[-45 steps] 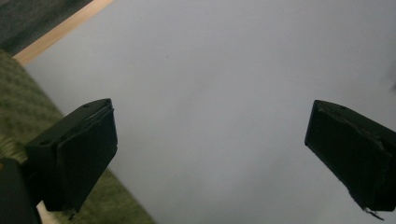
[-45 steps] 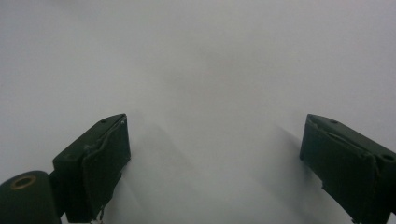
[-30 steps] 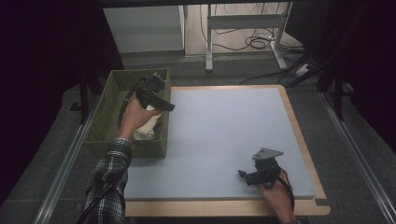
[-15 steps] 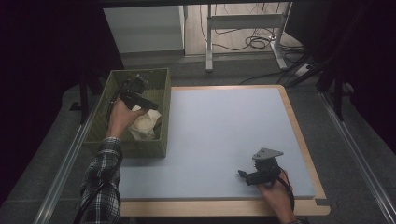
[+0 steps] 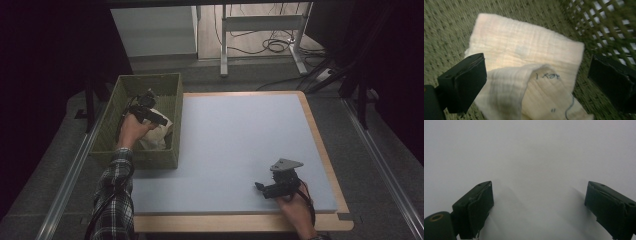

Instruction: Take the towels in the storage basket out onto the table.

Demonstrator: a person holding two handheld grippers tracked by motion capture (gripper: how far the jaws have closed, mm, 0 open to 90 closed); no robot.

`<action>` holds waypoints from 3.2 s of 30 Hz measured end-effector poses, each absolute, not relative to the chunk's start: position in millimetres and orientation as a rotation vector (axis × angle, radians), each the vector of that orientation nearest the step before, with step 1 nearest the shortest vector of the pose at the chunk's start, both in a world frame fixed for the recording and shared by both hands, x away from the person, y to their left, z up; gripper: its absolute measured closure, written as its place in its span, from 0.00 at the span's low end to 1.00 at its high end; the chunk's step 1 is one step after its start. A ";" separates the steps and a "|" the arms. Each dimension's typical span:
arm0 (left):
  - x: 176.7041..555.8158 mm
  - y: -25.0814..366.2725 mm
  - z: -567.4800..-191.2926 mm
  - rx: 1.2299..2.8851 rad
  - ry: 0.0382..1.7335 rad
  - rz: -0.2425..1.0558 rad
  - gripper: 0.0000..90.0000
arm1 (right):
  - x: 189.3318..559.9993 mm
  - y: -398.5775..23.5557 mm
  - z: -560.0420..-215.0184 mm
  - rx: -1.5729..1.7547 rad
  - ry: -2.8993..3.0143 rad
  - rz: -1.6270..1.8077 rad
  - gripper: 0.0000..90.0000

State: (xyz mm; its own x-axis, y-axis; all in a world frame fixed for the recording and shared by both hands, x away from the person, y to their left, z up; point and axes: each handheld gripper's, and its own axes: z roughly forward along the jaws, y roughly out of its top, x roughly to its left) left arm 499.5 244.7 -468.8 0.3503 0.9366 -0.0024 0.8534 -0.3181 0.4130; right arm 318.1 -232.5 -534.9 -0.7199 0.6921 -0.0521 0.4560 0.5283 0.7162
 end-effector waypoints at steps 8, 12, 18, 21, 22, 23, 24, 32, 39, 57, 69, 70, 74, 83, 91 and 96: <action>512.9 237.4 -485.1 2.351 1.631 0.264 0.03 | 318.1 -232.5 -534.9 0.952 2.441 1.001 0.10; 517.2 239.5 -492.8 2.380 1.658 0.222 0.04 | 318.1 -232.5 -534.8 0.952 2.441 1.001 0.10; 519.2 245.1 -510.8 2.390 1.683 0.107 0.04 | 318.1 -232.5 -534.9 0.952 2.441 1.001 0.10; 517.9 247.8 -509.1 2.360 1.687 0.068 0.13 | 318.1 -232.5 -534.9 0.952 2.440 1.002 0.10; 517.3 248.1 -508.4 2.359 1.688 0.067 0.17 | 318.1 -232.5 -534.9 0.952 2.441 1.001 0.10; 516.4 248.6 -507.0 2.371 1.684 0.082 0.22 | 318.1 -232.5 -534.9 0.952 2.441 1.001 0.10; 515.9 249.2 -504.9 2.376 1.684 0.085 0.31 | 318.1 -232.5 -534.9 0.952 2.440 1.001 0.10; 512.4 249.8 -501.1 2.397 1.672 0.092 0.88 | 318.1 -232.5 -534.9 0.952 2.440 1.001 0.10; 510.1 262.1 -490.7 2.297 1.697 0.092 0.91 | 318.1 -232.5 -534.8 0.952 2.441 1.001 0.10; 476.5 284.7 -411.8 2.189 1.624 0.210 0.91 | 318.0 -232.4 -534.8 0.952 2.440 0.999 0.10; 461.7 280.5 -369.9 2.193 1.578 0.294 0.91 | 317.9 -232.3 -534.9 0.954 2.439 1.000 0.10; 461.3 280.0 -367.2 2.196 1.576 0.300 0.91 | 317.9 -232.3 -534.9 0.953 2.439 1.000 0.10; 458.6 274.4 -352.6 2.209 1.555 0.322 0.91 | 317.9 -232.3 -534.9 0.953 2.439 1.001 0.10; 451.5 262.8 -323.9 2.242 1.509 0.359 0.90 | 317.8 -232.2 -534.8 0.956 2.439 1.001 0.10; 443.3 250.4 -300.8 2.247 1.448 0.366 0.90 | 317.8 -232.3 -534.6 0.957 2.441 1.000 0.10; 442.2 233.1 -291.6 2.273 1.400 0.363 0.90 | 317.8 -232.3 -534.6 0.955 2.441 0.999 0.10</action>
